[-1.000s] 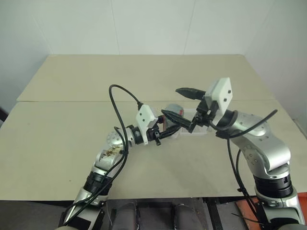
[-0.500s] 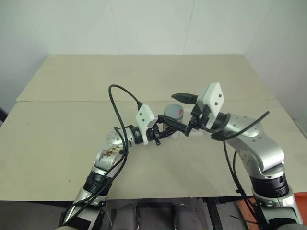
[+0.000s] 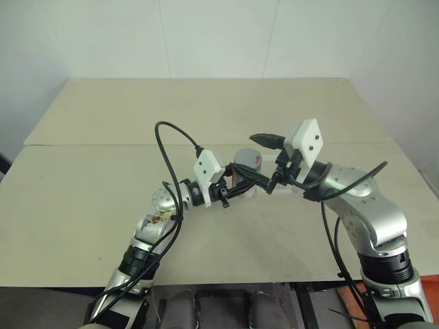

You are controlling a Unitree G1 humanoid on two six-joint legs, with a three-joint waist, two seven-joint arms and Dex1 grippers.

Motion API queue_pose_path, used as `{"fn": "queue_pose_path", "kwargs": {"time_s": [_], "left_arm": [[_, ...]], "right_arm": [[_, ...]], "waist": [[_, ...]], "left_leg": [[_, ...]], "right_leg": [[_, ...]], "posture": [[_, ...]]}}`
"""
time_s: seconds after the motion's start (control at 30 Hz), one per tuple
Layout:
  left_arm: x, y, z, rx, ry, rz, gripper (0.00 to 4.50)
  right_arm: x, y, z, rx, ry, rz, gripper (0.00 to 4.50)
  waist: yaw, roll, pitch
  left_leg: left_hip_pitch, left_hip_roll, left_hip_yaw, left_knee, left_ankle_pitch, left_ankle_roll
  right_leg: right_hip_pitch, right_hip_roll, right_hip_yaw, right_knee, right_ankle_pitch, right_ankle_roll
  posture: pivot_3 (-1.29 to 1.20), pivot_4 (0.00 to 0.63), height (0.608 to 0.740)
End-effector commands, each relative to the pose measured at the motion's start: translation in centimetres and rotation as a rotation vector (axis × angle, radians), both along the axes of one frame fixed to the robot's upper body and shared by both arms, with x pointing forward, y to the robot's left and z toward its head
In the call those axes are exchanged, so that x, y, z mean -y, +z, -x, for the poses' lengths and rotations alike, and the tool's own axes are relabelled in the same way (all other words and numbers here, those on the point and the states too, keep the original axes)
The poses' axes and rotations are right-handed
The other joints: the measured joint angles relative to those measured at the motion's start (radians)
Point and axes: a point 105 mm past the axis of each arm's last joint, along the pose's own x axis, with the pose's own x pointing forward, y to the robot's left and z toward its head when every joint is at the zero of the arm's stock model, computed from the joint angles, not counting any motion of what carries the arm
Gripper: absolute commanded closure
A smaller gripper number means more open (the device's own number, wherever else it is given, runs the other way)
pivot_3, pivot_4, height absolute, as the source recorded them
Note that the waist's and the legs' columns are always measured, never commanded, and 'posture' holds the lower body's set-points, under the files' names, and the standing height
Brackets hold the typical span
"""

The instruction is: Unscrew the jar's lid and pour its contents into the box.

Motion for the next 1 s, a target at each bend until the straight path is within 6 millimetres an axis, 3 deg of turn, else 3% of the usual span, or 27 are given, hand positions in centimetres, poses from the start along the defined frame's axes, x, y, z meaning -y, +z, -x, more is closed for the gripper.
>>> {"fn": "queue_pose_path", "kwargs": {"time_s": [0.03, 0.67, 1.0], "left_arm": [[-0.1, 1.1, 0.1, 0.05, -0.008, 0.016, 2.55], [-0.4, 0.9, -0.1, 0.05, -0.005, 0.007, 2.55], [-0.3, 0.8, -0.1, 0.059, -0.012, 0.003, 2.55]], "right_arm": [[1.7, 1.3, 0.0, 0.058, -0.074, -0.009, 0.02], [5.1, 0.8, 0.5, 0.049, -0.171, 0.016, 0.02], [4.3, 0.0, 3.0, 0.022, -0.029, 0.082, 0.02]], "waist": [[0.0, 0.0, 0.0], [0.001, 0.0, 0.0], [0.0, 0.0, 0.0]], "left_leg": [[0.0, 0.0, 0.0, 0.0, 0.0, 0.0], [0.0, 0.0, 0.0, 0.0, 0.0, 0.0], [0.0, 0.0, 0.0, 0.0, 0.0, 0.0]], "right_leg": [[0.0, 0.0, 0.0, 0.0, 0.0, 0.0], [0.0, 0.0, 0.0, 0.0, 0.0, 0.0], [0.0, 0.0, 0.0, 0.0, 0.0, 0.0]], "posture": [[0.0, 0.15, 0.74], [0.0, 0.15, 0.74], [0.0, 0.15, 0.74]]}}
